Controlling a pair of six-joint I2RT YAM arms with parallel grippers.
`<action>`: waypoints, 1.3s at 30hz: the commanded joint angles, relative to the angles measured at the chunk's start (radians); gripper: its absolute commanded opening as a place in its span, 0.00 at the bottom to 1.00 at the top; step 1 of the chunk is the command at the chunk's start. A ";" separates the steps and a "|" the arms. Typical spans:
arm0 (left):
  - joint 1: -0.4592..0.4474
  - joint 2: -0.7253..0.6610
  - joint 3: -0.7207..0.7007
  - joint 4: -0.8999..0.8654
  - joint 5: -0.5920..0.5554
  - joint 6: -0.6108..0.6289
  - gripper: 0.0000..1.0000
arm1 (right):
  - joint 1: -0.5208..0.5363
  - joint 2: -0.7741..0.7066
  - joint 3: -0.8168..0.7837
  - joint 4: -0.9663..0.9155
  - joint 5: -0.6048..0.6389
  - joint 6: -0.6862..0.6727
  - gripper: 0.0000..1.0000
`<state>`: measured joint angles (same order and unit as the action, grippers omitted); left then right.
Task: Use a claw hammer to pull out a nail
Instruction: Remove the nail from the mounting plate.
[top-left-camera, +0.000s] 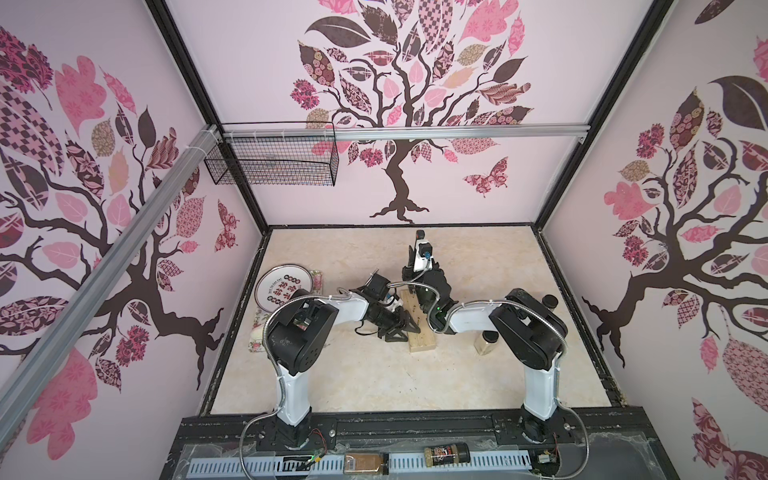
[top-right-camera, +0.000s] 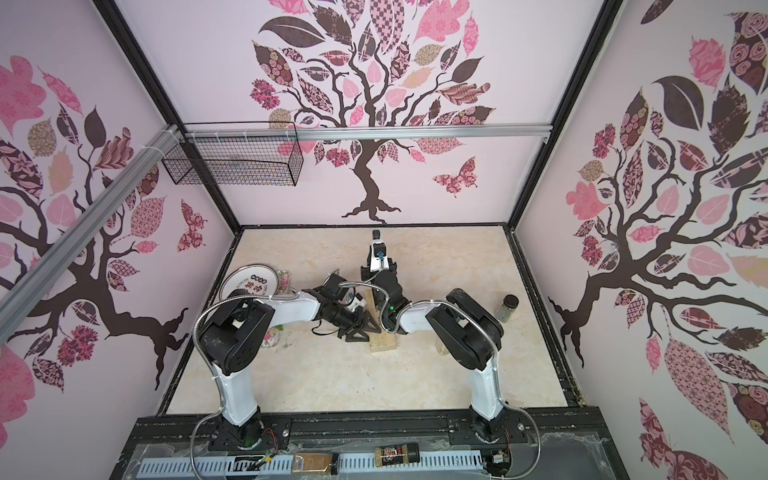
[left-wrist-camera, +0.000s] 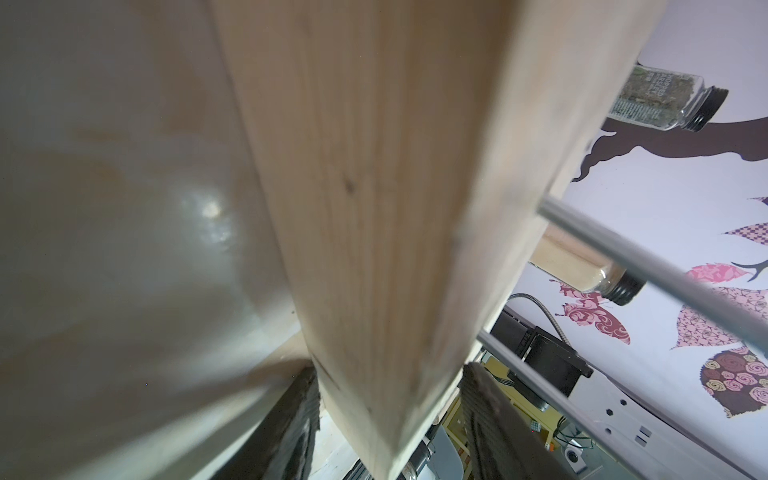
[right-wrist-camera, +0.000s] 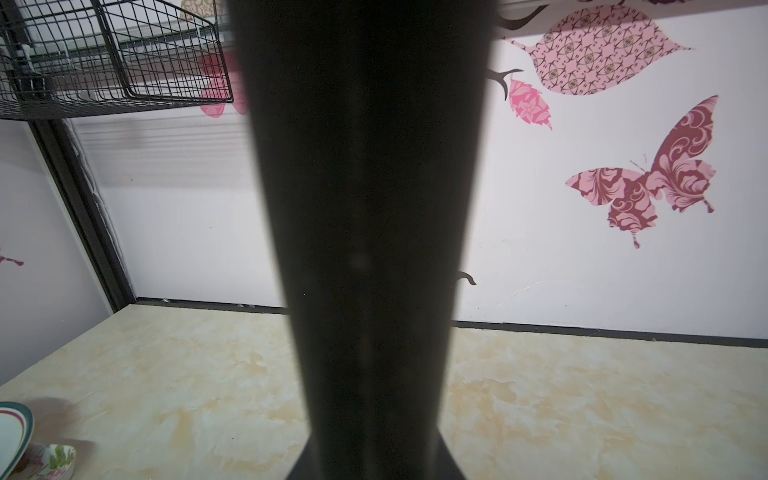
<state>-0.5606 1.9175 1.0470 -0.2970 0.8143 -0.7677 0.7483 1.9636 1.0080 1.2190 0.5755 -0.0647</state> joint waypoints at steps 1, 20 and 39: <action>0.005 0.034 -0.031 -0.002 -0.044 -0.007 0.57 | 0.008 -0.019 0.021 0.139 0.027 -0.026 0.08; 0.017 0.022 -0.036 -0.019 -0.070 -0.012 0.57 | 0.011 -0.028 0.249 -0.513 0.143 0.081 0.09; 0.024 0.006 -0.018 -0.064 -0.109 0.017 0.57 | 0.008 0.016 0.471 -0.971 0.173 0.206 0.09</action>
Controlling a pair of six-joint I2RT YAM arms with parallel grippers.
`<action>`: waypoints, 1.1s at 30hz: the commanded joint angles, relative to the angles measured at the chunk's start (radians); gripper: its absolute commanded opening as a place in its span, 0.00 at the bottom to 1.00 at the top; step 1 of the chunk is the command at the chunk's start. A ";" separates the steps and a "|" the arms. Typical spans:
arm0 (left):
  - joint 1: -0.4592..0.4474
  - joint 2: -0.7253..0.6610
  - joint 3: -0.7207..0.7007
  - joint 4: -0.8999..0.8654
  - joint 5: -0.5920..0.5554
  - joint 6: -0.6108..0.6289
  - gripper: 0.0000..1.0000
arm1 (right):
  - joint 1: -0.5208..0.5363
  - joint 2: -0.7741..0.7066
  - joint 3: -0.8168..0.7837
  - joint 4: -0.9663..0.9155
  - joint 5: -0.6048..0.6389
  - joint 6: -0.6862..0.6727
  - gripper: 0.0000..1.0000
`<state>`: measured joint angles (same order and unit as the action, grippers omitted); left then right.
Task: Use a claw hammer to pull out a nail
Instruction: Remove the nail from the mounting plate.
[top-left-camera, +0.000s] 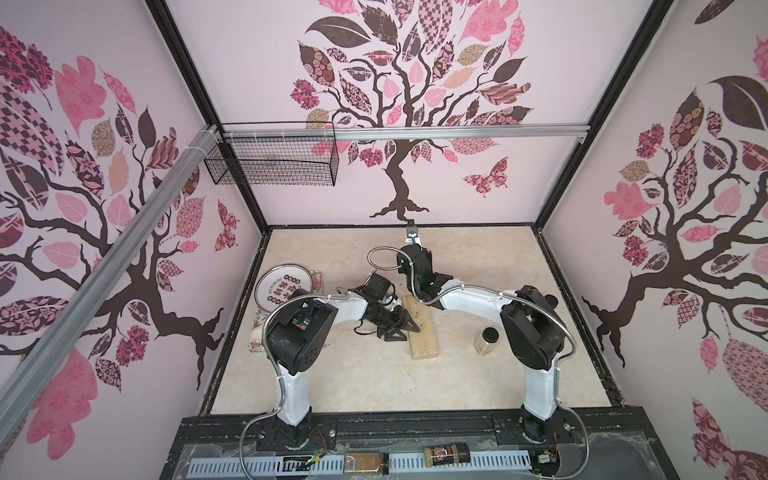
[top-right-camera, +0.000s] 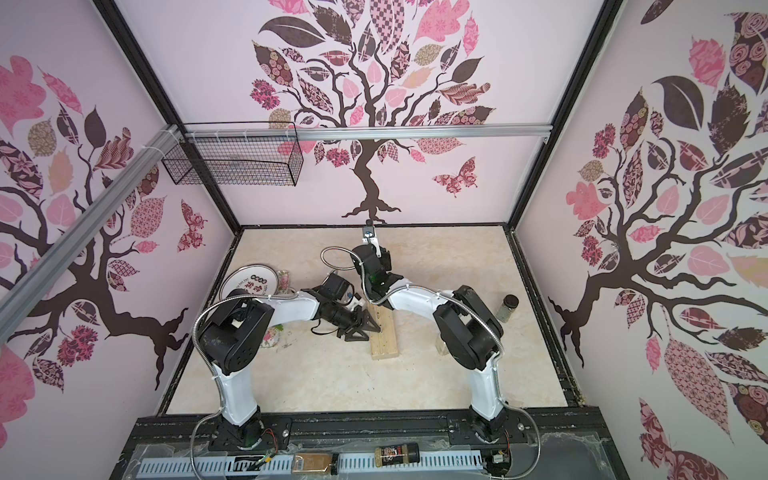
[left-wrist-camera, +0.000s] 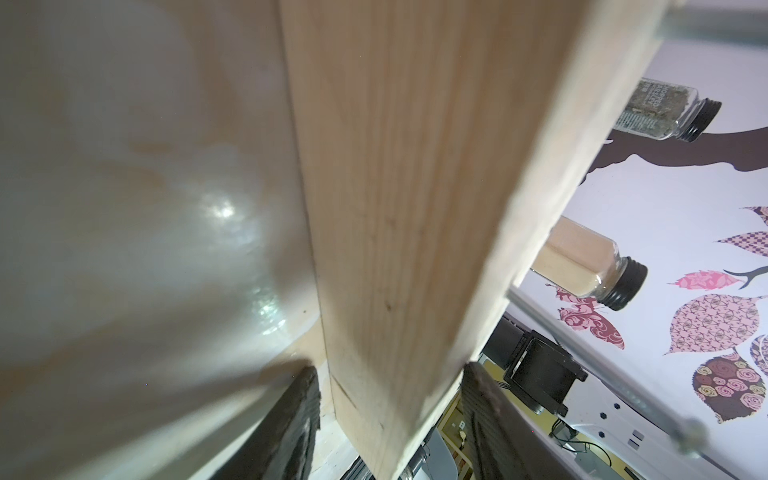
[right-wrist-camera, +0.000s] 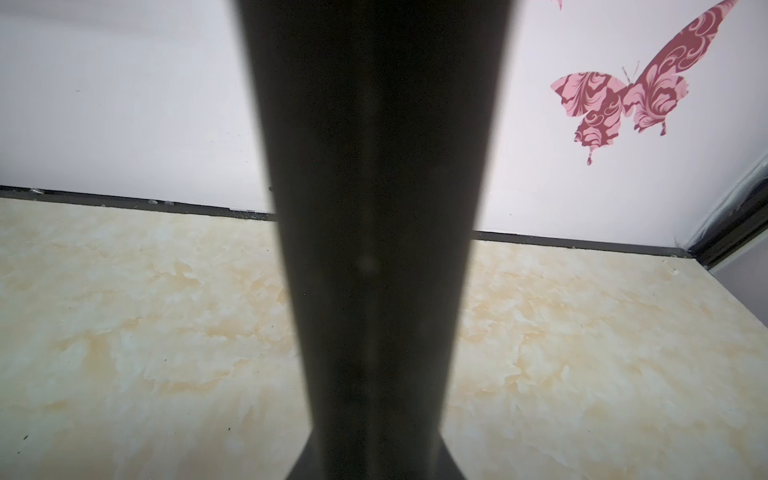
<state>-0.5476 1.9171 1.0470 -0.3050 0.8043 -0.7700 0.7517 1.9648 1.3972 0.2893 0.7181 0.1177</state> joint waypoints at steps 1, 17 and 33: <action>0.011 0.004 -0.016 -0.063 -0.104 0.025 0.57 | 0.005 0.016 0.085 -0.052 0.032 0.027 0.09; 0.018 -0.119 0.111 -0.269 -0.242 0.229 0.66 | -0.018 0.068 0.202 -0.186 0.017 0.103 0.09; 0.008 -0.585 -0.092 -0.287 -0.420 0.195 0.71 | -0.030 0.134 0.375 -0.469 0.059 0.335 0.09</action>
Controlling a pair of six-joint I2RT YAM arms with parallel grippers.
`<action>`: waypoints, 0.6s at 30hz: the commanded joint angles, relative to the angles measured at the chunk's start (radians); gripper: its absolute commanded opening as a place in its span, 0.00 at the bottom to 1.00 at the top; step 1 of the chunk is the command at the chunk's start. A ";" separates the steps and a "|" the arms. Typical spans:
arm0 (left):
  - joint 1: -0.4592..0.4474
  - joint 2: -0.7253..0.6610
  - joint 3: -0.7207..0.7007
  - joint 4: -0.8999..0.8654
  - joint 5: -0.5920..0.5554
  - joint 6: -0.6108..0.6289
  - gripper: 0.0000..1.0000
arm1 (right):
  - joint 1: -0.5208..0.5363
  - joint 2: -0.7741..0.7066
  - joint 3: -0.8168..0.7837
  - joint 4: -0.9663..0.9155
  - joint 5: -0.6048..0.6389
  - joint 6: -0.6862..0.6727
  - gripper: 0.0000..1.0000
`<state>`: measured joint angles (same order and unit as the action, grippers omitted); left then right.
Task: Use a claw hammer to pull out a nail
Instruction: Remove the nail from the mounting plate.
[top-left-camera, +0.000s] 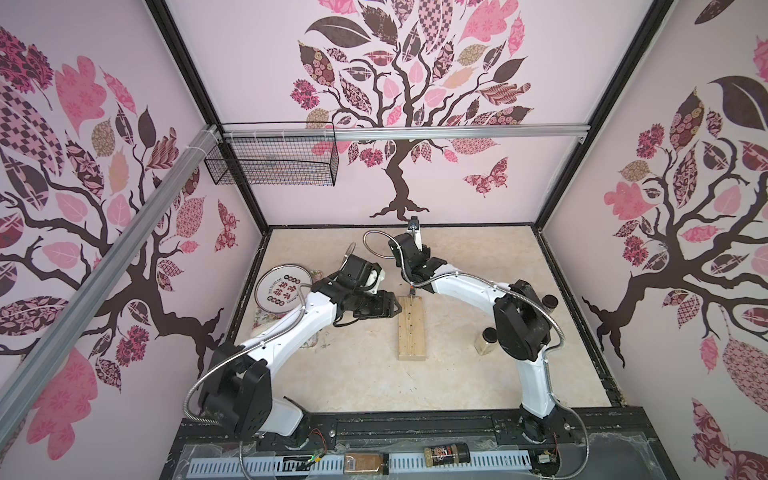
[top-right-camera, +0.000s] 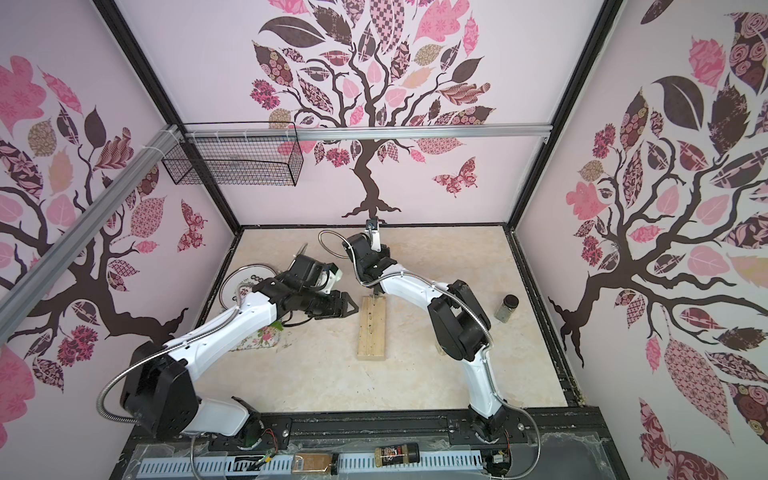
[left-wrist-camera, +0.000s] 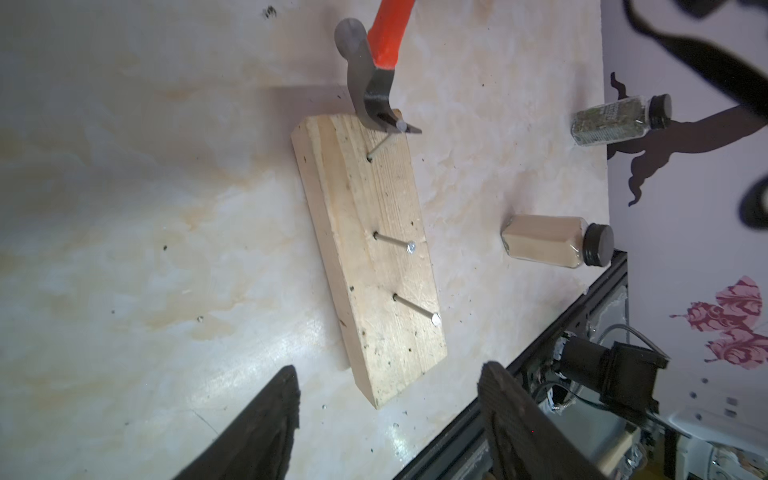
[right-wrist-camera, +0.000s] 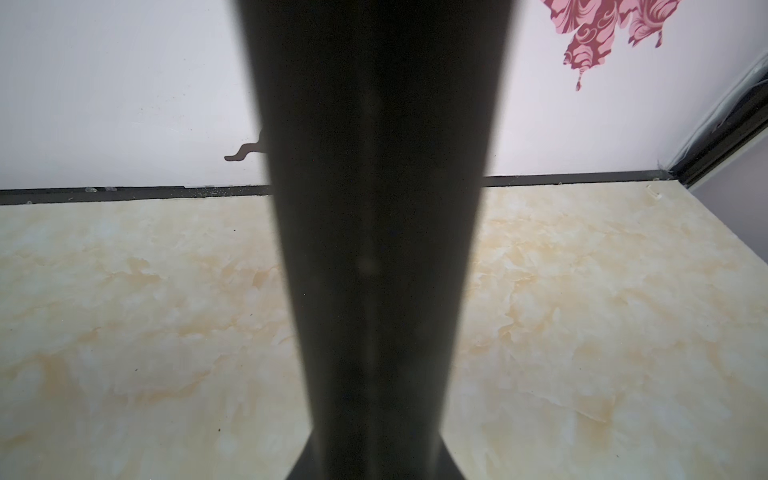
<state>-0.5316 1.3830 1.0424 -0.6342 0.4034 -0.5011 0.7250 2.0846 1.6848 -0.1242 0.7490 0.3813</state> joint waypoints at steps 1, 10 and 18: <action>-0.019 -0.080 -0.114 0.050 -0.035 -0.089 0.72 | -0.007 0.024 0.115 -0.091 0.029 0.104 0.09; -0.100 -0.157 -0.179 0.018 -0.202 -0.145 0.73 | -0.026 0.081 0.238 -0.186 0.023 0.185 0.09; -0.118 -0.120 -0.279 0.163 -0.275 -0.265 0.73 | -0.047 0.115 0.334 -0.328 0.027 0.251 0.09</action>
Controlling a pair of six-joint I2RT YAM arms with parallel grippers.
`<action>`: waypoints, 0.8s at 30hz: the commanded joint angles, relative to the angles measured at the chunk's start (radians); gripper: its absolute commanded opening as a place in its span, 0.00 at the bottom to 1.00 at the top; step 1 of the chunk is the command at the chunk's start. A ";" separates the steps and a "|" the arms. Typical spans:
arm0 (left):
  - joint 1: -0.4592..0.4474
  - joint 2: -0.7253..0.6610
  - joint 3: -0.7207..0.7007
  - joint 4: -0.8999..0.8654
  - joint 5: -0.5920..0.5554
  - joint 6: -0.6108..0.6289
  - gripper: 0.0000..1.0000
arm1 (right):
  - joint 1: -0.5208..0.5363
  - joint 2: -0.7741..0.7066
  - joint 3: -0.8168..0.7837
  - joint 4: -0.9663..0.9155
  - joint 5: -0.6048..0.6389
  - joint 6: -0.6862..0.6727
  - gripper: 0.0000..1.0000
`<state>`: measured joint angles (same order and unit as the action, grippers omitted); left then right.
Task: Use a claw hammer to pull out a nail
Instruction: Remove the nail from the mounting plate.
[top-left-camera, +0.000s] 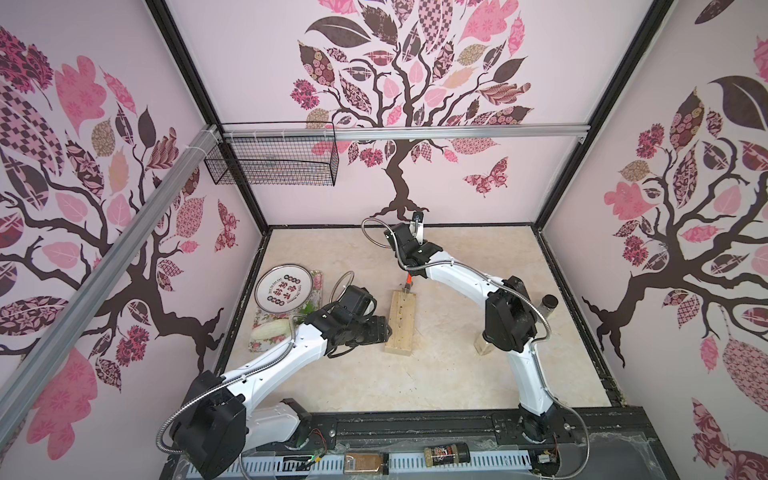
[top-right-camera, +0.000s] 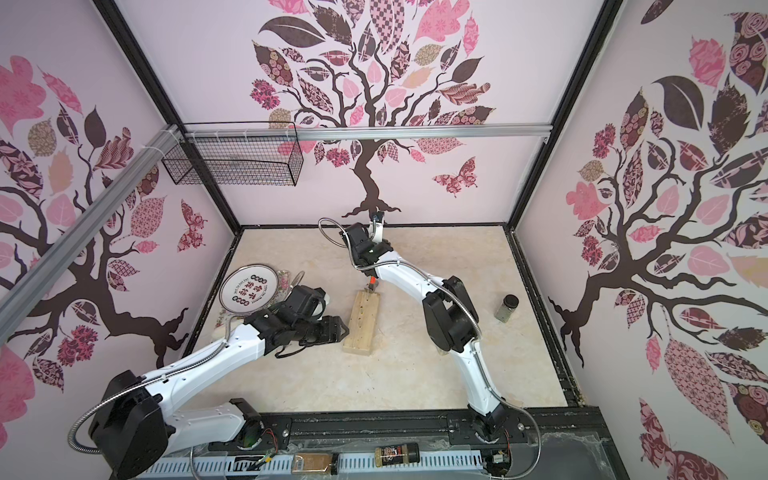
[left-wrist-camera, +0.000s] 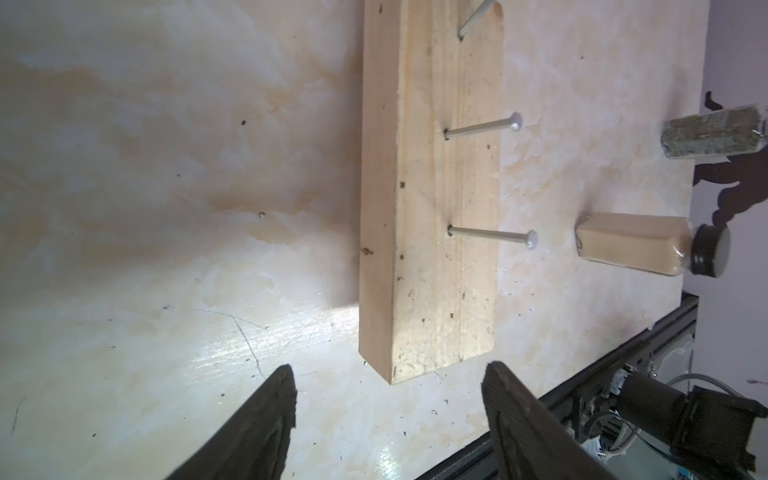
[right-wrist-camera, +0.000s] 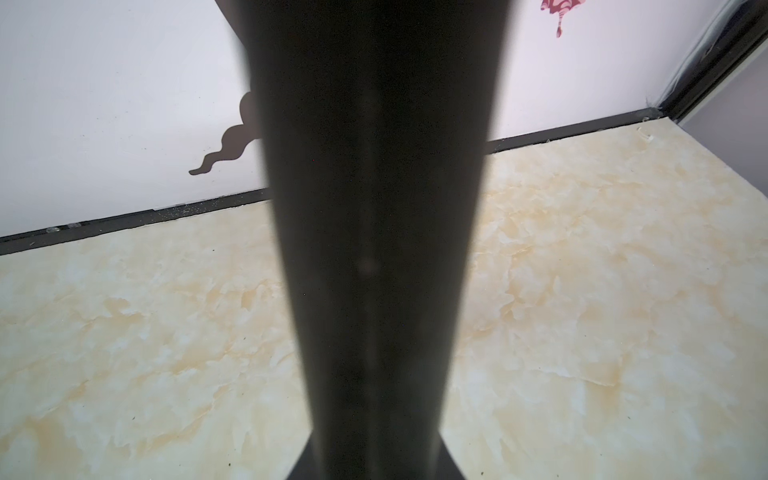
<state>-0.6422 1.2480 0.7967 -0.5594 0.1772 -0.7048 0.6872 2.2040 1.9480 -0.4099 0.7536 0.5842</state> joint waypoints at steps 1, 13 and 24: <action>-0.011 0.021 -0.040 0.109 -0.058 -0.074 0.73 | -0.010 -0.008 0.059 -0.040 0.021 0.058 0.09; -0.068 0.106 -0.084 0.176 -0.085 -0.134 0.73 | -0.017 -0.023 0.029 -0.029 0.028 0.065 0.09; -0.073 0.188 -0.091 0.171 -0.135 -0.130 0.73 | -0.028 -0.030 0.012 -0.013 0.015 0.061 0.10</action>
<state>-0.7101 1.4170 0.7319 -0.4026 0.0742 -0.8238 0.6697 2.2036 1.9362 -0.4484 0.7525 0.6361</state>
